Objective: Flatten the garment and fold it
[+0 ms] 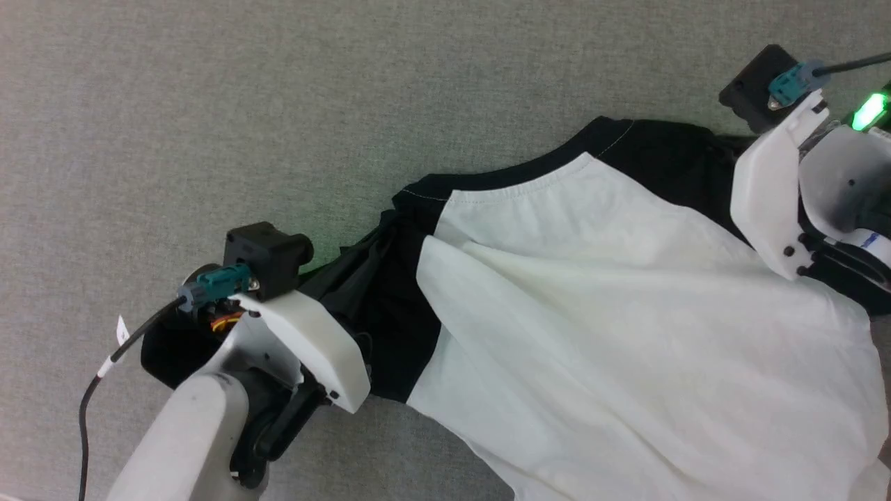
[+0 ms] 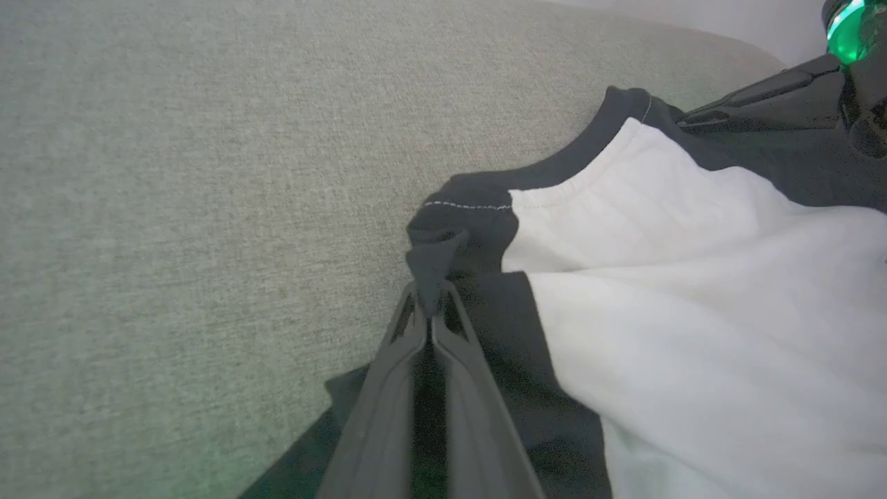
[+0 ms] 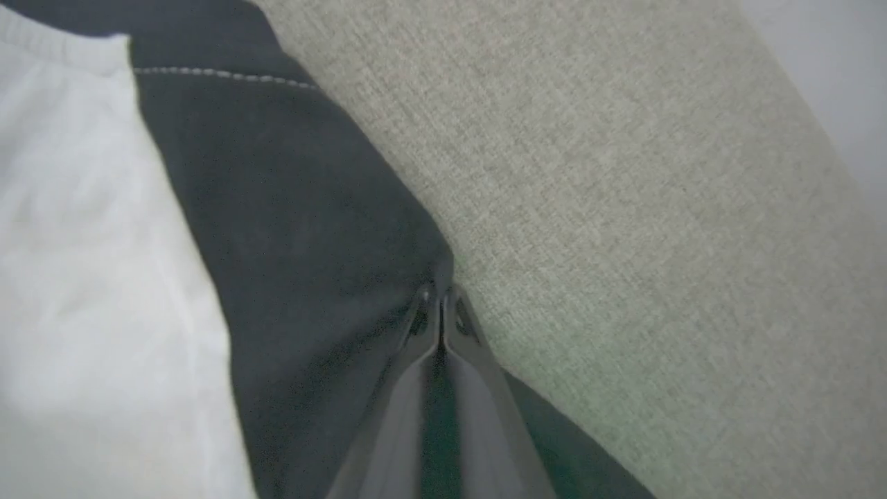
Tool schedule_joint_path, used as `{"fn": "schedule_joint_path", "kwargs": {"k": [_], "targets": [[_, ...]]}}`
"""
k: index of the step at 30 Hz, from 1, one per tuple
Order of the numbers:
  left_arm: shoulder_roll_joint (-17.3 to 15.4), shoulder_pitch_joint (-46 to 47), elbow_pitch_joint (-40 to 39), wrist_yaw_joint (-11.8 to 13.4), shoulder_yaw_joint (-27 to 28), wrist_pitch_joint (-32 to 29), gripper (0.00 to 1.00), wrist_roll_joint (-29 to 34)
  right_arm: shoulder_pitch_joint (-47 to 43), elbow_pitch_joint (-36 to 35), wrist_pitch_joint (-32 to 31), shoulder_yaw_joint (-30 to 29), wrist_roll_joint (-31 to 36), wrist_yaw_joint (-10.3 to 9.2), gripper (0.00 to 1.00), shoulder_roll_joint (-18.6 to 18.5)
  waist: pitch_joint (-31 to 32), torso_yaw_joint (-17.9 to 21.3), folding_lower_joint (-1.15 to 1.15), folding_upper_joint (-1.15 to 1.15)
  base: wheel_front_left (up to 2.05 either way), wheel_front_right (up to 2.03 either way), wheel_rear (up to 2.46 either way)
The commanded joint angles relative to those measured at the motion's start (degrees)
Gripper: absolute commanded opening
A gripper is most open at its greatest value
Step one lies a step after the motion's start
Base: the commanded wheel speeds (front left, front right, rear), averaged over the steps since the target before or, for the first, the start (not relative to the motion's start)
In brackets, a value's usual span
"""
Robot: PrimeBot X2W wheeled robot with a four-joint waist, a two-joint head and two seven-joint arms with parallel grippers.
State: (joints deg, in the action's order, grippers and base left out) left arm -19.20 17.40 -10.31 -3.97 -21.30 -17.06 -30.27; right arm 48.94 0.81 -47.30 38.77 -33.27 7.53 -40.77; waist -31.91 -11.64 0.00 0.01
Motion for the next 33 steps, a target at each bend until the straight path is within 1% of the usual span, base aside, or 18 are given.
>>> {"fn": "schedule_joint_path", "kwargs": {"k": [1,3,7,12,15,16,19,23,26,33], "targets": [[0.00,0.37,0.54,-0.17,0.19,0.50,0.00,-0.32,-1.64,2.06,1.65,1.33,-0.01,-0.04,0.00,0.58,1.30,0.26,0.00,-0.01,0.00,0.00,0.00],[-0.16,-0.11,0.94,-0.03,0.58,0.94,0.00,-0.59,-1.97,2.15,5.12,0.87,0.21,-0.04,0.00,1.08,2.63,0.80,0.00,-0.01,0.00,0.00,0.00],[-0.25,-1.48,0.91,0.15,1.53,2.02,0.00,-1.75,-4.25,2.31,13.88,-2.25,0.92,-0.04,0.00,3.02,5.69,2.47,0.00,-0.01,0.00,0.00,0.00],[-0.09,-2.92,-0.60,0.51,2.95,5.52,0.00,-1.88,-9.50,1.62,25.25,-10.12,2.80,-0.04,0.00,6.54,9.58,4.42,0.00,-0.01,0.00,0.00,0.00],[0.11,-3.98,-1.69,1.01,4.03,8.60,0.00,-1.38,-13.33,0.31,31.65,-15.49,5.50,-0.04,0.00,9.39,11.76,5.60,0.00,-0.01,0.00,0.00,0.00],[0.11,-3.98,-1.69,1.01,4.03,8.60,0.00,-1.38,-13.33,0.31,31.65,-15.49,5.50,-0.04,0.00,9.39,11.76,5.60,0.00,-0.01,0.00,0.00,0.00],[0.04,-5.25,-2.96,1.53,5.01,11.01,0.00,-0.91,-17.05,-1.50,36.60,-20.24,8.63,-0.04,0.00,12.32,13.94,6.69,0.00,-0.01,0.00,0.00,0.00],[-0.32,-6.79,-4.49,2.43,6.14,12.99,0.00,-0.26,-21.04,-3.99,40.37,-24.63,11.65,-0.04,0.00,16.24,16.84,8.11,0.00,-0.01,0.00,0.00,0.00],[-0.52,-7.99,-5.72,2.97,6.53,13.29,0.00,-0.31,-23.25,-6.23,41.28,-26.29,13.05,-0.04,0.00,18.68,18.39,9.10,0.00,-0.01,0.00,0.00,0.00],[-1.00,-8.96,-8.14,3.81,6.82,12.57,0.00,-0.51,-26.02,-11.34,41.21,-28.88,15.15,-0.04,0.00,21.45,19.89,10.15,0.00,-0.01,0.00,0.00,0.00]]}}
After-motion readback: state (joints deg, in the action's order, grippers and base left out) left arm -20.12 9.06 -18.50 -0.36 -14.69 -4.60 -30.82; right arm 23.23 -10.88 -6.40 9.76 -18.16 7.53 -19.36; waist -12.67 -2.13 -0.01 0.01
